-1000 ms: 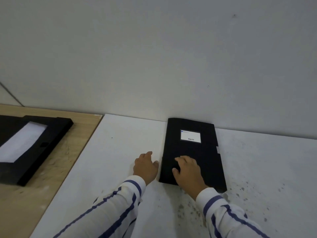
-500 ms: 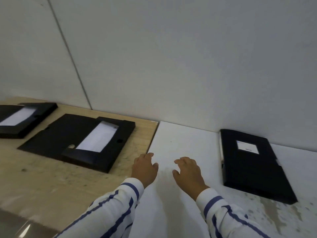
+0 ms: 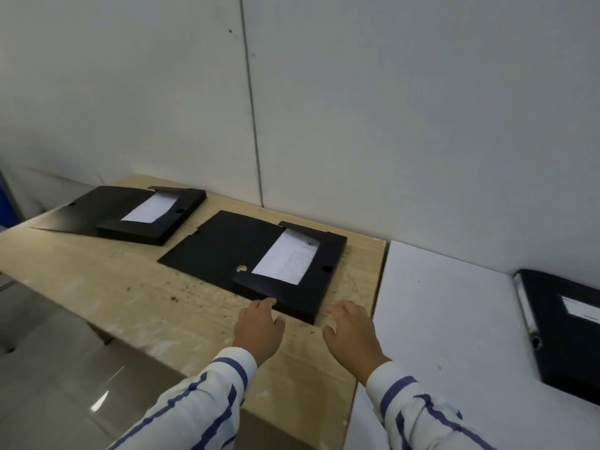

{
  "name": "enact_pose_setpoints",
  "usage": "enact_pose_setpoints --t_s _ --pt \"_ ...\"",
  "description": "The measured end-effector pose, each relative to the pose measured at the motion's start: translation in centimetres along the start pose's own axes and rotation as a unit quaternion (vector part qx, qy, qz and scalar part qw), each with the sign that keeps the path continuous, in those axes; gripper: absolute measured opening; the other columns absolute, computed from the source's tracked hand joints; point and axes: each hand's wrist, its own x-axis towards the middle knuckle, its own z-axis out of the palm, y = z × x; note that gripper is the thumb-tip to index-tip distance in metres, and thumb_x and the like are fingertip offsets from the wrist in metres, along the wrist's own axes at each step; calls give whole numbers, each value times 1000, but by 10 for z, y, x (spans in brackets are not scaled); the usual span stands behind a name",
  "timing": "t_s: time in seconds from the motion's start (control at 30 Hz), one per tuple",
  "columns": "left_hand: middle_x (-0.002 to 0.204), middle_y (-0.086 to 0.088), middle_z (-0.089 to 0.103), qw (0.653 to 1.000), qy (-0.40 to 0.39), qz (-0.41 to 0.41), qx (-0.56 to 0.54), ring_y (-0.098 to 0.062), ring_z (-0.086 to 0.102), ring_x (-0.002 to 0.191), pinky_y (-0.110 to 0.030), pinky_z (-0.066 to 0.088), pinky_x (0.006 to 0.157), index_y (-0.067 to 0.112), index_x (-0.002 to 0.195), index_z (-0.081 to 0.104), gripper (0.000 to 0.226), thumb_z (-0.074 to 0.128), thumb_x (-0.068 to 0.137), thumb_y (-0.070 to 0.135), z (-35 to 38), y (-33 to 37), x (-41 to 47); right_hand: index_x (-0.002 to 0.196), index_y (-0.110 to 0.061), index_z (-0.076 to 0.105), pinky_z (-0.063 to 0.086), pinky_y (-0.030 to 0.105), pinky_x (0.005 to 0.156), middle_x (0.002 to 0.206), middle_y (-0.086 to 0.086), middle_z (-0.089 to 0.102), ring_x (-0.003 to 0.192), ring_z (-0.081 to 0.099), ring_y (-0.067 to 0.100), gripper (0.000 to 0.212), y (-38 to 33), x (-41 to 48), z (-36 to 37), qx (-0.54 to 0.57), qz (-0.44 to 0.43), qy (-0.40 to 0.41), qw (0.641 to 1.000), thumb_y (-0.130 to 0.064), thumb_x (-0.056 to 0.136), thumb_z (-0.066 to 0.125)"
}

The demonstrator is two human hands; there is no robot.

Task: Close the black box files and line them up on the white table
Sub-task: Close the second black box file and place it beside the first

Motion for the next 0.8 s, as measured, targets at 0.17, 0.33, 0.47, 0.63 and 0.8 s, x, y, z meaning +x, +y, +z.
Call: enact_pose_setpoints --t_s 0.17,0.33,0.47,0.63,0.8 --pt "147 -4 44 999 15 -36 -7 -28 40 135 -40 37 109 22 142 42 48 48 96 33 -21 -37 21 131 -20 48 34 35 107 136 1 46 128 37 20 41 -35 33 27 11 -25 -15 1000 -28 92 46" --pt "147 -4 44 999 15 -47 2 -28 40 135 -40 37 109 21 143 40 49 48 96 33 -36 -65 56 130 -20 48 37 34 103 132 0 48 123 39 20 40 -60 70 52 7 -42 -26 999 -30 92 46" --pt "147 -5 44 997 -2 -72 -2 -29 40 135 -41 37 109 21 143 39 50 48 96 33 -49 -89 92 130 -20 48 36 33 101 132 0 48 121 40 21 38 -75 107 68 -7 -50 -46 998 -31 93 45" --pt "147 -6 44 995 -13 -102 -1 -30 40 134 -43 37 109 20 143 40 50 49 95 33 -67 -116 136 132 -19 46 37 35 103 134 1 48 122 40 21 40 -86 148 90 -17 -47 -84 995 -30 93 45" --pt "144 -8 46 994 -25 -109 -11 -31 43 131 -44 40 107 19 142 42 50 51 95 34 -78 -138 173 132 -19 45 37 35 102 133 2 49 121 41 21 41 -99 172 111 -28 -33 -95 995 -30 93 45"
